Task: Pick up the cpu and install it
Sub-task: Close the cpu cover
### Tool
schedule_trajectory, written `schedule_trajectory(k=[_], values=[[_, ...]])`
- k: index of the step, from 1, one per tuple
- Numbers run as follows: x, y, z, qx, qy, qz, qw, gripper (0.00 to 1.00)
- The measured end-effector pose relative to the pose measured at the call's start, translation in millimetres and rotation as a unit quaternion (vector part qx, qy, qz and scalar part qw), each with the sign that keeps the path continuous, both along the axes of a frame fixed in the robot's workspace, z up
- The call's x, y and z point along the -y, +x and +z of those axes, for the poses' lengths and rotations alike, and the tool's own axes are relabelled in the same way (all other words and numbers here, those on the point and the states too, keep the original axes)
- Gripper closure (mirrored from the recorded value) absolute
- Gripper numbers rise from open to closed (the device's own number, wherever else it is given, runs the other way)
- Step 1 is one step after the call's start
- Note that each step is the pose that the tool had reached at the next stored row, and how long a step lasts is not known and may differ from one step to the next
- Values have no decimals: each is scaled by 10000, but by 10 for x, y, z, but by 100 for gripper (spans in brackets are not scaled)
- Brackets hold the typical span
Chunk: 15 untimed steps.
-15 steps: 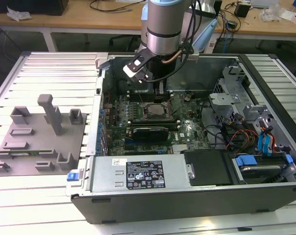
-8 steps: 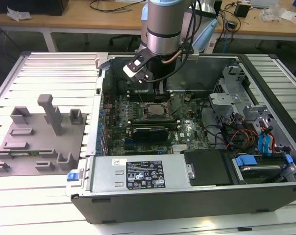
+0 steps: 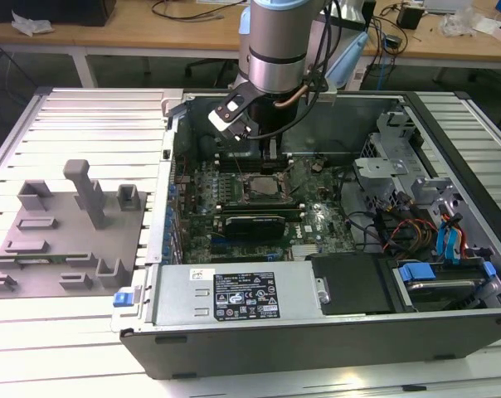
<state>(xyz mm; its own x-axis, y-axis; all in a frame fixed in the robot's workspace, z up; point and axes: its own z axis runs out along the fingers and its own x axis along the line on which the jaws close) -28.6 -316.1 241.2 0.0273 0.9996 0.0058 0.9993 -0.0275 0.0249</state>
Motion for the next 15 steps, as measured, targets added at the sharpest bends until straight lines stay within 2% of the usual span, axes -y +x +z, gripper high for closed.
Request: schedule_trajectory(k=[4, 6, 7, 10, 12, 15], values=[[0, 0, 44, 0, 0, 0, 10000, 89], [-1, 0, 144, 0, 1, 0, 10000, 89], [-2, 0, 227, 0, 0, 0, 10000, 89], [-3, 0, 370, 0, 1, 0, 10000, 89], [-2, 0, 399, 0, 0, 0, 10000, 89], [-3, 0, 401, 0, 1, 0, 10000, 89]])
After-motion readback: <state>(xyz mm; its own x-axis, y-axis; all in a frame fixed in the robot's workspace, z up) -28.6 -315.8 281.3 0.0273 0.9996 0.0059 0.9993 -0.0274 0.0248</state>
